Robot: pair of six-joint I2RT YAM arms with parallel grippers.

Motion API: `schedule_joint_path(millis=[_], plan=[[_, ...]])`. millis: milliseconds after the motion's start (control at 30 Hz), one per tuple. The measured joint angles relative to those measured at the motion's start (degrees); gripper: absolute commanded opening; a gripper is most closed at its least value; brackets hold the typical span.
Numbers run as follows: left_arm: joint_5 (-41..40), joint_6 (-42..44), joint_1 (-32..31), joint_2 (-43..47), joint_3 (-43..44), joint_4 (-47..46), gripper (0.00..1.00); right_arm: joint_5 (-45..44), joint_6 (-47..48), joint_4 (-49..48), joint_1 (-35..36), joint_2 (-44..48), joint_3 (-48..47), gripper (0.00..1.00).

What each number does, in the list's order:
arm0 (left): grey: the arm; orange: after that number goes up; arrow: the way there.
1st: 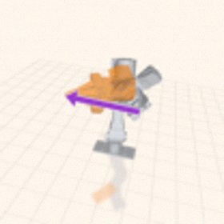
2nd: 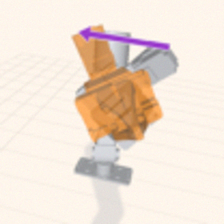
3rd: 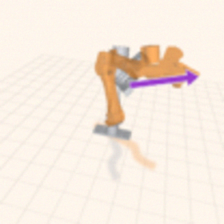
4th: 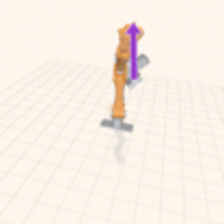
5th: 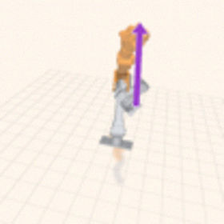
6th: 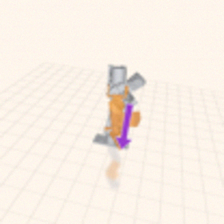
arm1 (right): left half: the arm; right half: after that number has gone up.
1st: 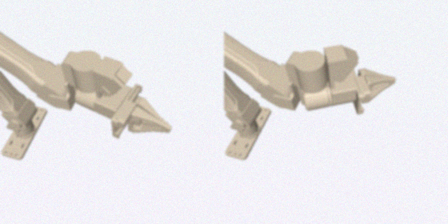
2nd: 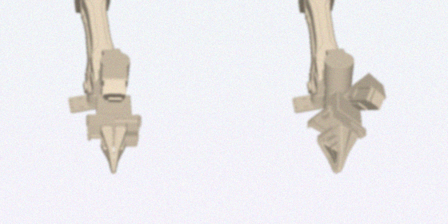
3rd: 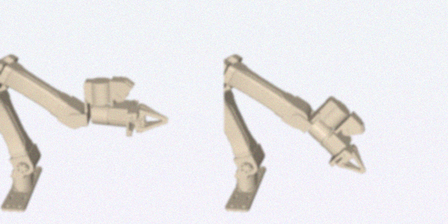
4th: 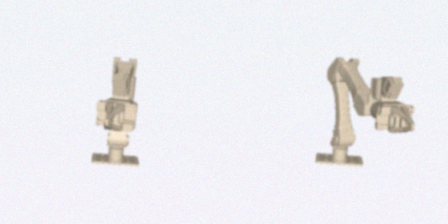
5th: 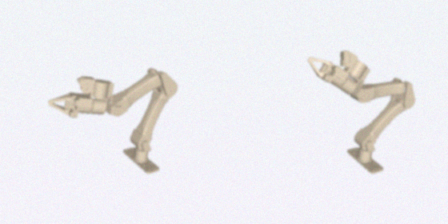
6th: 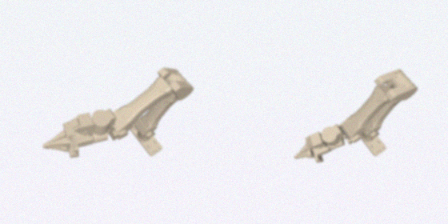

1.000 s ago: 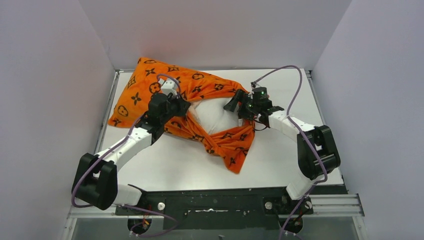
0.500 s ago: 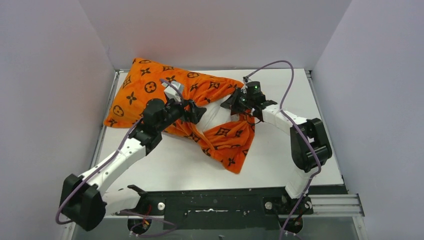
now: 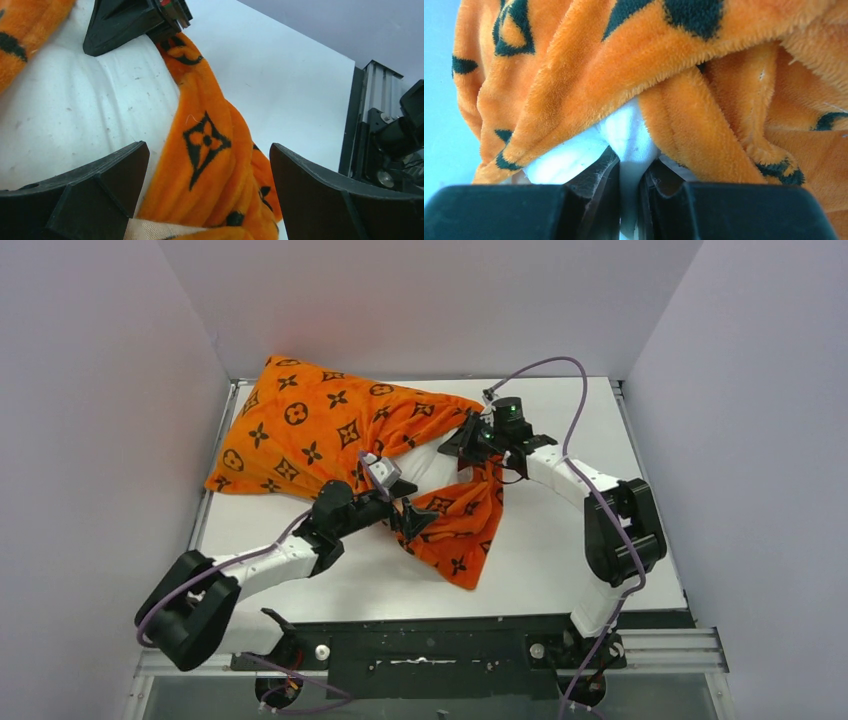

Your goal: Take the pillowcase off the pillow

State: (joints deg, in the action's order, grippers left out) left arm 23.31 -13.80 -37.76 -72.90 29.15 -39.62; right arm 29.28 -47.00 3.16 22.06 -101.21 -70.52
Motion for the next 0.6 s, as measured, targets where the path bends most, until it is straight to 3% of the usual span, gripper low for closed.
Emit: schedule_joint_path(millis=[267,600], plan=[[2.6,0.9,-1.3,-11.3,2.9,-12.2,0.89,2.3,0.1,2.3,0.0,1.4,-0.2,0.0],[5.4,-0.7,-5.4,-17.3,0.2,-22.1,0.84,5.7,-2.9,2.4,-0.5,1.4,-2.6,0.0]])
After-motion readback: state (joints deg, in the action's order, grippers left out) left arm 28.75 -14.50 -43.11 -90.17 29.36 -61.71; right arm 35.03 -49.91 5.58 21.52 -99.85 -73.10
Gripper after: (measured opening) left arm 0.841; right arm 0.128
